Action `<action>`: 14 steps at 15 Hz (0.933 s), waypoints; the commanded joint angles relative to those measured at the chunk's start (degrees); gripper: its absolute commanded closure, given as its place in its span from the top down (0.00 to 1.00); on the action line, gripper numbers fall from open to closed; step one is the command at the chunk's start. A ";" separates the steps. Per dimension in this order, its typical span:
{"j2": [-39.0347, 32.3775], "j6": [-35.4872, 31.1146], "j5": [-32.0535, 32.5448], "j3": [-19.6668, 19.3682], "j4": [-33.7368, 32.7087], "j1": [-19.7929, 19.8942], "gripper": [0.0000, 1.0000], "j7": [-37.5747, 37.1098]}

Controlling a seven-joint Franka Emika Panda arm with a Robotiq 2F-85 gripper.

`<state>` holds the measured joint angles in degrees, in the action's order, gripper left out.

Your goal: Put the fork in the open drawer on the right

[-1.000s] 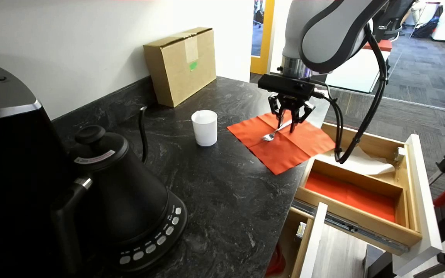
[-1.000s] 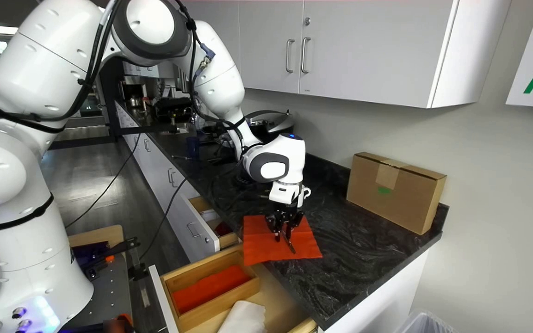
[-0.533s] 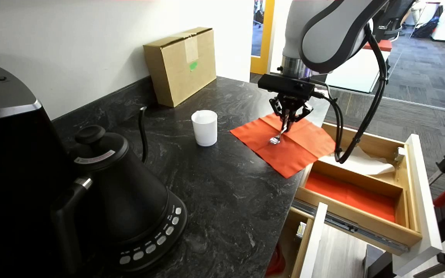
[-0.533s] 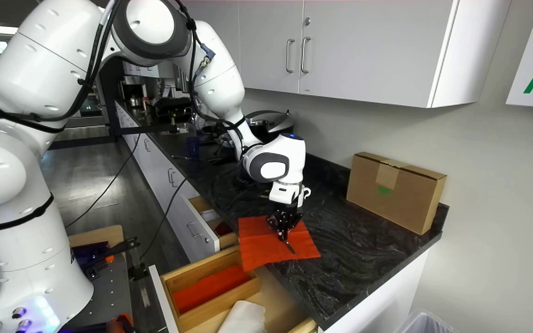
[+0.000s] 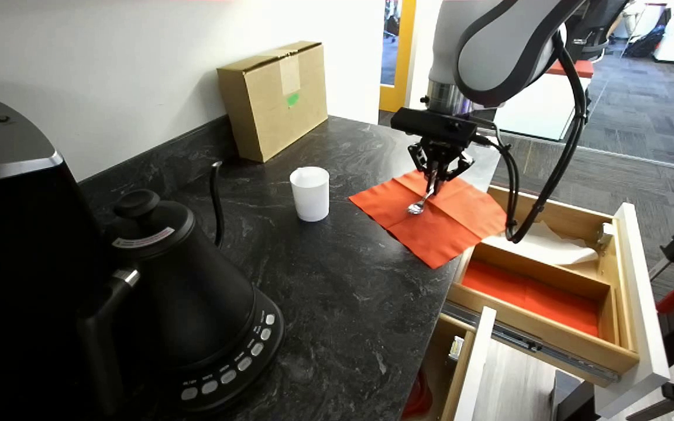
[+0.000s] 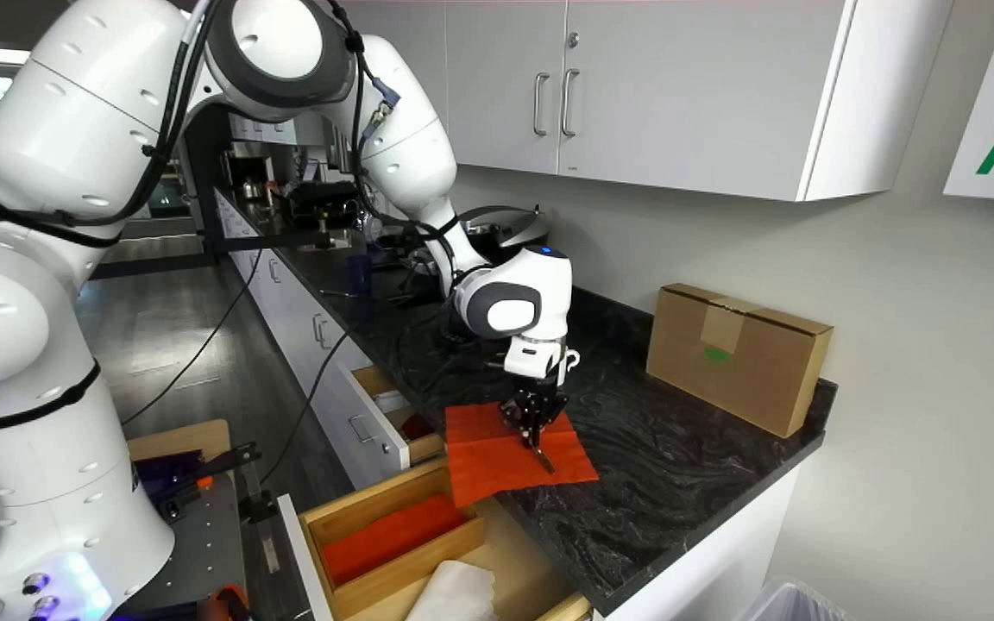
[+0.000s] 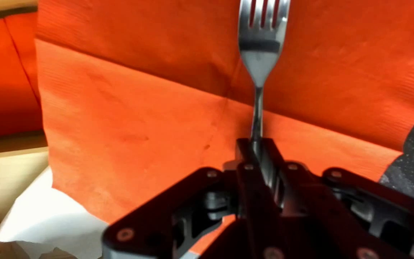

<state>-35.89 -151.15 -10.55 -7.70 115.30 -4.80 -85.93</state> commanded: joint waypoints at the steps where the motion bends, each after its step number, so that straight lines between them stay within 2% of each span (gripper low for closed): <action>1: 5.75 -0.56 -0.07 -1.39 4.40 -1.21 0.04 -2.17; 7: 9.87 4.44 0.94 -3.06 6.98 -2.06 0.04 -7.42; 14: 12.14 12.24 0.20 -1.71 6.63 -1.72 0.04 -19.27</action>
<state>-26.99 -142.01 -10.40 -9.40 120.05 -5.66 -99.00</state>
